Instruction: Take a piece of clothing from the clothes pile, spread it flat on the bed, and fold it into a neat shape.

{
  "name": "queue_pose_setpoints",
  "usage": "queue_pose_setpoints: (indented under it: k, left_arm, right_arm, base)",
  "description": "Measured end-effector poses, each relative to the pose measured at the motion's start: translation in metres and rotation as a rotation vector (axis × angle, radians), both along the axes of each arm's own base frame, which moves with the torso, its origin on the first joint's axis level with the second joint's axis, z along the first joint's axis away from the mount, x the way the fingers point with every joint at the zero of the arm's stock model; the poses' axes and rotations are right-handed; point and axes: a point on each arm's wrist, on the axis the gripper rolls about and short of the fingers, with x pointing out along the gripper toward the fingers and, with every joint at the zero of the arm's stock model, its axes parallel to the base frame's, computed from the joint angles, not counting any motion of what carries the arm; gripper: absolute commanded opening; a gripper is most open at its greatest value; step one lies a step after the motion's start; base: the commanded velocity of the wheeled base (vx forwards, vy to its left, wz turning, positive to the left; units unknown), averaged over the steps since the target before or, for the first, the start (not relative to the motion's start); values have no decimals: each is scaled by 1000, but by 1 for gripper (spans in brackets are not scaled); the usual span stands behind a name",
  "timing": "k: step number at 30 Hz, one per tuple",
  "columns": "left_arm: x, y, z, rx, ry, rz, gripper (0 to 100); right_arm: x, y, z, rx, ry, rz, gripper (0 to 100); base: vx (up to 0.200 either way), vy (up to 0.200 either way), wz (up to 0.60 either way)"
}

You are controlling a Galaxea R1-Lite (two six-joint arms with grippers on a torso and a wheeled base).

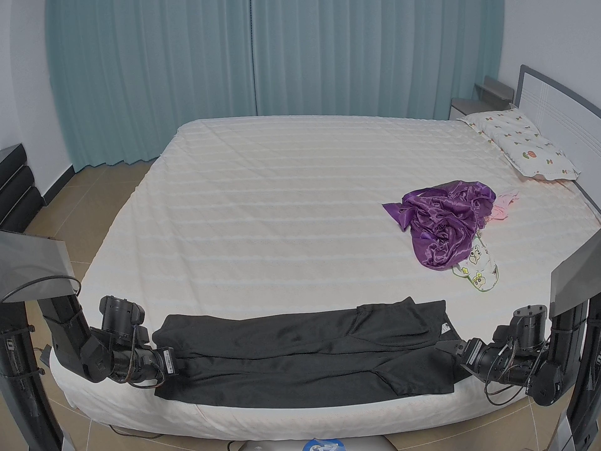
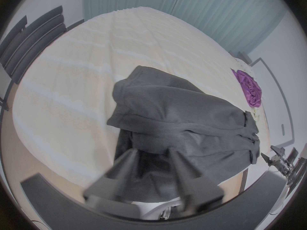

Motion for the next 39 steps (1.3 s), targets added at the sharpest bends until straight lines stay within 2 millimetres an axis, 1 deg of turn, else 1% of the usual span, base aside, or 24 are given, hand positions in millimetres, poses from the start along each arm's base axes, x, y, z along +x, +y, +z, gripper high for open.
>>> queue_pose_setpoints:
  k: [5, 11, 19, 28, 29, 34, 39]
  left_arm:
    - [0, 0, -3, 3, 16, 35, 0]
    - [-4, 1, -2, -15, 25, 71, 0]
    - [-9, 1, 2, -22, 22, 82, 0]
    - [-9, 2, 3, -25, 22, 84, 0]
    - [-9, 2, 3, -26, 23, 84, 0]
    - [-9, 2, 3, -27, 23, 84, 0]
    - [-10, 2, 3, -26, 26, 86, 0]
  right_arm:
    - [0, -1, 0, -25, -8, 2, 100]
    - [1, -4, -5, -53, -1, 13, 100]
    - [19, -13, -11, -48, -45, 41, 100]
    - [33, -11, -21, -49, -59, 56, 100]
    - [34, -11, -22, -52, -61, 61, 0]
    - [34, -9, -29, -84, -53, 91, 0]
    - [34, -9, -32, -90, -44, 95, 0]
  base:
    - [0, 0, 0]
    - [0, 0, 0]
    - [0, 0, 0]
    - [0, 0, 0]
    - [0, 0, 0]
    - [0, 0, 0]
    - [0, 0, 0]
